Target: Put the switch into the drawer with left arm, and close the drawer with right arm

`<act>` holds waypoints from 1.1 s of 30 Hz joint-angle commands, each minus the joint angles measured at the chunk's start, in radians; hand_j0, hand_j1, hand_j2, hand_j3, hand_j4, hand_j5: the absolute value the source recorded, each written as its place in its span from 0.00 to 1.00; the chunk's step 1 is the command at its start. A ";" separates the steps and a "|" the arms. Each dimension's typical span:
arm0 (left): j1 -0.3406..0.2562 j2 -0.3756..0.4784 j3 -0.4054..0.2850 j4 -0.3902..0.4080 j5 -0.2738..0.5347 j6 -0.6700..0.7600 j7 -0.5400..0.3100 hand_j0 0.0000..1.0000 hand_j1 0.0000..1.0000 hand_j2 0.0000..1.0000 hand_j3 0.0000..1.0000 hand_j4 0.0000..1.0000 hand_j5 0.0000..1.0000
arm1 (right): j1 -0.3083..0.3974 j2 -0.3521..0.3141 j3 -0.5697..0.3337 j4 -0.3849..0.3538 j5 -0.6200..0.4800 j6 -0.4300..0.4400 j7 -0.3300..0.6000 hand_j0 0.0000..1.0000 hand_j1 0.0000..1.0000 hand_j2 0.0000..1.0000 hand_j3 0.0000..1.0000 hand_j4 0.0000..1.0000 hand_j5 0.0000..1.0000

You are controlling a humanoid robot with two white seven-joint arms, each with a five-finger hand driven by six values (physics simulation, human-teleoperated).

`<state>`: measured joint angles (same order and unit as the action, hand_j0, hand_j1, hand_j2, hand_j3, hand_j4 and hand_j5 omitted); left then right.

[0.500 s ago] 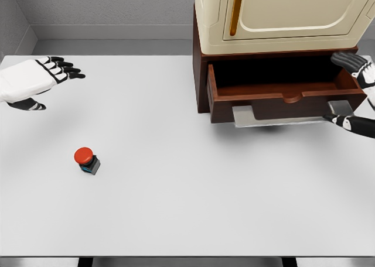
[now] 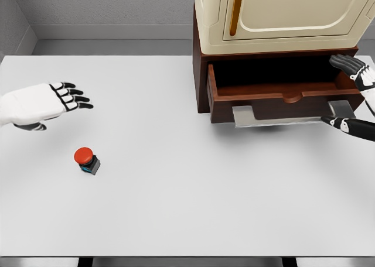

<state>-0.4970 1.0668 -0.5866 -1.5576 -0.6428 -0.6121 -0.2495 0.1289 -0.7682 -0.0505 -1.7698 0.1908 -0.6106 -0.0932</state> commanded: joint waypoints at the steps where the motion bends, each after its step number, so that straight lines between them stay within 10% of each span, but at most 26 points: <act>1: 0.005 0.024 -0.012 -0.015 0.006 0.001 -0.001 1.00 1.00 1.00 1.00 1.00 1.00 | 0.000 0.000 0.000 0.000 -0.007 0.000 -0.002 1.00 1.00 1.00 1.00 1.00 1.00; 33: 0.104 0.019 -0.033 -0.185 0.066 0.001 0.009 1.00 1.00 1.00 1.00 1.00 1.00 | 0.003 -0.002 -0.002 0.000 -0.007 0.000 -0.007 1.00 1.00 1.00 1.00 1.00 1.00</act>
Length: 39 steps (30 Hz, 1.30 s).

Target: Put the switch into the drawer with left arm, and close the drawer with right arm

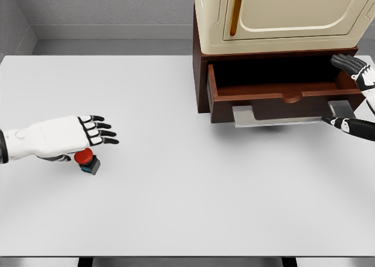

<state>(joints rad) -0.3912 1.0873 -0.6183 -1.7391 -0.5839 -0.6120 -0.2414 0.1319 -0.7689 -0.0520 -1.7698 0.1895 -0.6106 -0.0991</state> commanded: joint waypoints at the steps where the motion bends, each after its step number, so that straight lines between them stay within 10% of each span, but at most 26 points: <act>1: 0.000 -0.001 -0.001 -0.004 0.007 0.001 0.001 1.00 1.00 1.00 1.00 1.00 1.00 | 0.000 -0.001 0.000 0.000 -0.005 0.000 -0.001 1.00 1.00 1.00 1.00 1.00 1.00; 21: 0.021 -0.006 -0.017 0.012 0.001 0.001 -0.001 1.00 1.00 1.00 1.00 1.00 1.00 | 0.002 -0.001 0.000 0.000 -0.005 0.000 -0.002 1.00 1.00 1.00 1.00 1.00 1.00; 26: 0.020 -0.009 -0.017 0.012 -0.010 0.001 -0.007 0.79 0.79 0.79 0.79 0.79 0.79 | 0.002 -0.003 0.000 0.000 -0.007 0.000 -0.002 1.00 1.00 1.00 1.00 1.00 1.00; 39: 0.023 -0.006 -0.017 0.015 -0.005 0.001 -0.009 0.79 0.79 0.79 0.79 0.79 0.79 | 0.002 -0.003 0.000 0.000 -0.005 0.000 -0.002 1.00 1.00 1.00 1.00 1.00 1.00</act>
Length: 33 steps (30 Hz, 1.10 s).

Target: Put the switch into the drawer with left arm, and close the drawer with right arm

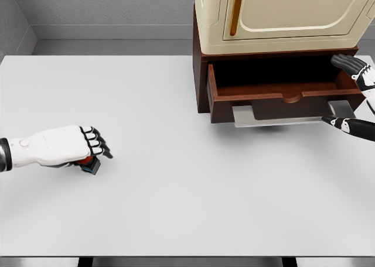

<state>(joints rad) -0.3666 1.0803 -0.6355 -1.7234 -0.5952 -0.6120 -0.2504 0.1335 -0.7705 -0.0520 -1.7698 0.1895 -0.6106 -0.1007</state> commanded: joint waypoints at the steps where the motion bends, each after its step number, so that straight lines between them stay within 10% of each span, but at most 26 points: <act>1: 0.000 0.001 0.000 -0.004 0.008 0.001 0.000 0.79 0.79 0.79 0.79 0.79 0.79 | 0.000 -0.001 0.000 0.000 -0.005 0.000 -0.001 1.00 1.00 1.00 1.00 1.00 1.00; 33: -0.008 -0.006 0.000 -0.009 0.018 0.001 0.002 0.49 0.49 0.49 0.49 0.49 0.49 | 0.000 -0.001 -0.002 0.000 -0.005 0.000 -0.001 1.00 1.00 1.00 1.00 1.00 1.00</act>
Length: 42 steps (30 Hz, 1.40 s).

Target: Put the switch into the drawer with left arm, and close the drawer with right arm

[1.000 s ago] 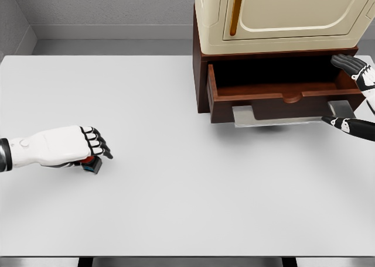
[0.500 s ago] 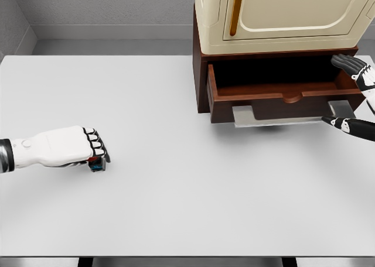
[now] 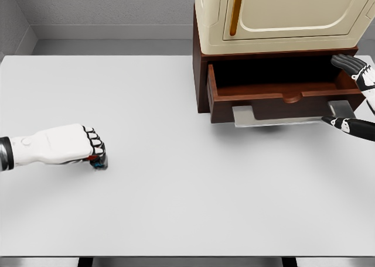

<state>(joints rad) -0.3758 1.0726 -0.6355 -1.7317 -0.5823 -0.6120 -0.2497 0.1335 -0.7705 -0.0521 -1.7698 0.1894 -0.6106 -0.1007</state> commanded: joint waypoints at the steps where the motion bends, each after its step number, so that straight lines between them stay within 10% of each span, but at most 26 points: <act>1: 0.000 0.001 0.000 0.000 0.007 0.001 0.001 0.49 0.49 0.49 0.49 0.49 0.49 | 0.000 -0.001 0.000 0.000 -0.005 0.000 -0.001 1.00 1.00 1.00 1.00 1.00 1.00; 42: -0.308 -0.168 -0.119 -0.002 0.021 0.001 0.003 0.49 0.49 0.49 0.49 0.49 0.49 | 0.000 -0.001 0.000 0.000 -0.005 0.000 -0.001 1.00 1.00 1.00 1.00 1.00 1.00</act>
<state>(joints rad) -0.6949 0.9165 -0.7409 -1.7332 -0.5668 -0.6120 -0.2475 0.1335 -0.7705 -0.0524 -1.7698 0.1892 -0.6106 -0.1007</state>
